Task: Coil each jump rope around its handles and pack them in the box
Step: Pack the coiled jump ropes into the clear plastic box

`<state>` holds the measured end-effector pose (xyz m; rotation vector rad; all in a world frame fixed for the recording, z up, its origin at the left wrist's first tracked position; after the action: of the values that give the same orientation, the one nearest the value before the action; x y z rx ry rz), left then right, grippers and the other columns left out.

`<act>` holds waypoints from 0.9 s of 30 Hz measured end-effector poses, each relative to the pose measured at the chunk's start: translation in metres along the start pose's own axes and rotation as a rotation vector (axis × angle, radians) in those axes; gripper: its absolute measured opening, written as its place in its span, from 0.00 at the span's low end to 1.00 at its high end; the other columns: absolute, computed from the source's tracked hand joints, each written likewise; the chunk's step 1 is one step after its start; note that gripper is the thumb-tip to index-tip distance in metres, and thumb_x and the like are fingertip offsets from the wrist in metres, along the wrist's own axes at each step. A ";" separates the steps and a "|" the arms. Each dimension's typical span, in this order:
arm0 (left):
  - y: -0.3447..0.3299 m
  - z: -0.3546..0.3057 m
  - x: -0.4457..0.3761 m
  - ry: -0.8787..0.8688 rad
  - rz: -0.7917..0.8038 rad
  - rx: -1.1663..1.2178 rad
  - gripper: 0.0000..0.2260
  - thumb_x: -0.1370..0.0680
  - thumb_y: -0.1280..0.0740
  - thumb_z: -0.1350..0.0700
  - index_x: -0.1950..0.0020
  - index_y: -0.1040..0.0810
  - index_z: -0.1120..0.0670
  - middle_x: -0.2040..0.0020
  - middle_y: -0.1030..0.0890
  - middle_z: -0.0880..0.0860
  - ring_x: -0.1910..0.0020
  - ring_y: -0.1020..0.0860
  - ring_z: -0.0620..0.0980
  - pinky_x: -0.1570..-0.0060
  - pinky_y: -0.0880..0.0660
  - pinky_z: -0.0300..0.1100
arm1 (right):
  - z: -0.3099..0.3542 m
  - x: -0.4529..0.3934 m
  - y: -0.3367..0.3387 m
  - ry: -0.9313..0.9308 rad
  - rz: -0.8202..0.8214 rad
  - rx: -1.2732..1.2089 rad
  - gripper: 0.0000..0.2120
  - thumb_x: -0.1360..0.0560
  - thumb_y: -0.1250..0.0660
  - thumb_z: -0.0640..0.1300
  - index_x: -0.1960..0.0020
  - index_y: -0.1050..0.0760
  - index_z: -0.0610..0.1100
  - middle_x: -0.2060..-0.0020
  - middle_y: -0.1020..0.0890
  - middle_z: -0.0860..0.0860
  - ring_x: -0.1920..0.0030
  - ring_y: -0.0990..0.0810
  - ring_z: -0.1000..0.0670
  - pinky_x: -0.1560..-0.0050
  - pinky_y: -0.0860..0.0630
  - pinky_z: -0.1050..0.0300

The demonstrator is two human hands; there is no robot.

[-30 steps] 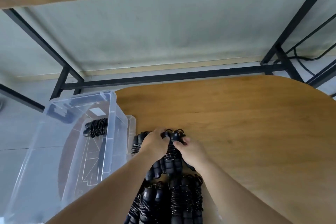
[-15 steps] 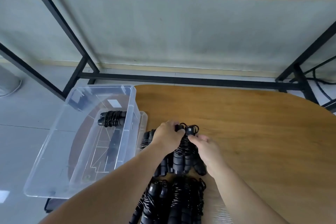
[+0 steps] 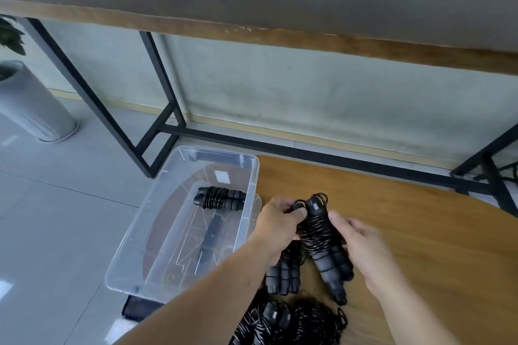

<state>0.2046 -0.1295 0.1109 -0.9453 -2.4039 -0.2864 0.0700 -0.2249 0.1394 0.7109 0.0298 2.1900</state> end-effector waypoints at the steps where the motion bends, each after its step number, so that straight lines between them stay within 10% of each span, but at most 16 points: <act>1: 0.012 -0.006 0.006 -0.008 -0.032 0.091 0.08 0.20 0.32 0.59 0.42 0.25 0.57 0.47 0.20 0.54 0.56 0.20 0.51 0.62 0.22 0.40 | 0.009 0.003 -0.005 0.019 -0.006 0.029 0.09 0.23 0.34 0.59 0.57 0.24 0.55 0.60 0.21 0.62 0.58 0.24 0.60 0.53 0.29 0.56; 11: 0.157 -0.044 0.028 -0.026 -0.403 0.555 0.04 0.19 0.35 0.64 0.45 0.27 0.61 0.55 0.20 0.59 0.62 0.20 0.54 0.69 0.20 0.44 | 0.079 0.011 -0.106 0.200 0.014 0.238 0.08 0.22 0.33 0.52 0.59 0.21 0.57 0.60 0.16 0.56 0.58 0.16 0.49 0.51 0.18 0.44; 14: 0.193 -0.031 0.021 0.033 -0.480 0.617 0.06 0.19 0.36 0.64 0.43 0.27 0.62 0.53 0.20 0.60 0.58 0.20 0.56 0.59 0.21 0.49 | 0.085 0.014 -0.145 0.285 0.072 0.315 0.09 0.19 0.37 0.48 0.45 0.18 0.50 0.57 0.16 0.55 0.55 0.17 0.50 0.56 0.20 0.57; 22: 0.211 0.015 -0.002 0.302 -0.528 0.626 0.05 0.21 0.39 0.71 0.51 0.25 0.65 0.62 0.25 0.59 0.65 0.24 0.52 0.79 0.23 0.38 | 0.064 0.007 -0.222 0.216 0.166 0.560 0.29 0.18 0.41 0.49 0.21 0.46 0.41 0.26 0.40 0.48 0.34 0.28 0.47 0.39 0.29 0.57; 27: 0.203 0.042 -0.022 0.474 -0.540 0.717 0.06 0.21 0.41 0.73 0.56 0.28 0.65 0.63 0.28 0.61 0.64 0.27 0.58 0.64 0.24 0.49 | 0.054 -0.007 -0.237 0.164 0.152 0.808 0.26 0.19 0.41 0.45 0.25 0.45 0.40 0.30 0.41 0.47 0.39 0.26 0.47 0.45 0.27 0.56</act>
<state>0.3389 0.0224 0.0642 0.0956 -2.0175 0.1532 0.2672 -0.0830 0.1223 0.9778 1.0173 2.3563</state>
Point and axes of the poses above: each hand's wrist, its own x-axis away from the middle knuckle, its own y-axis out of the back of the hand, z = x × y, the point moved 4 cm from there along -x, towards the middle knuckle
